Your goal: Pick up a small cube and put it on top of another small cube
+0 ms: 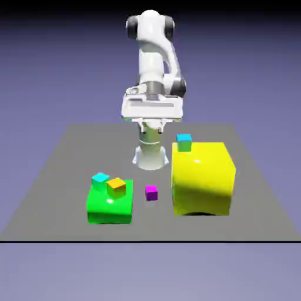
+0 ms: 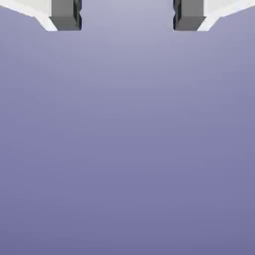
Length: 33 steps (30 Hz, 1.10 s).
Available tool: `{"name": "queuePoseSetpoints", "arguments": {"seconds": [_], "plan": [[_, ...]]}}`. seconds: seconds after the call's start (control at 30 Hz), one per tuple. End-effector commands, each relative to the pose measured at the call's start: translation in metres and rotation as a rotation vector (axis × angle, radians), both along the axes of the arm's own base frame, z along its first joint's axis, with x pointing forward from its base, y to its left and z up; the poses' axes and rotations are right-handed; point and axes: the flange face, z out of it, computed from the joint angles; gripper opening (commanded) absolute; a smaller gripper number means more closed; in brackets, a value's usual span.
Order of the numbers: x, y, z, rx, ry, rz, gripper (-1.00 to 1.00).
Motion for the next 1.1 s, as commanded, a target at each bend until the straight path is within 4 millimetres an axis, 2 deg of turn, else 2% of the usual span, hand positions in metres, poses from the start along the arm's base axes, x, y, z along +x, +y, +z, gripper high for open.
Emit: {"name": "queuePoseSetpoints", "arguments": {"seconds": [0.0,0.3,0.63,0.9,0.97,1.07], "plan": [[0.001,-0.004,-0.011,0.019,0.036,-0.041,0.00],[-0.008,-0.040,-0.109,0.225,0.354,-0.429,0.00],[-0.049,-0.063,-0.209,0.517,0.685,-0.878,0.00],[-0.089,-0.055,-0.266,0.799,0.938,-1.219,0.00],[-0.090,-0.054,-0.267,0.808,0.946,-1.229,0.00],[-0.089,-0.051,-0.282,0.809,0.946,-1.227,0.00]]}}
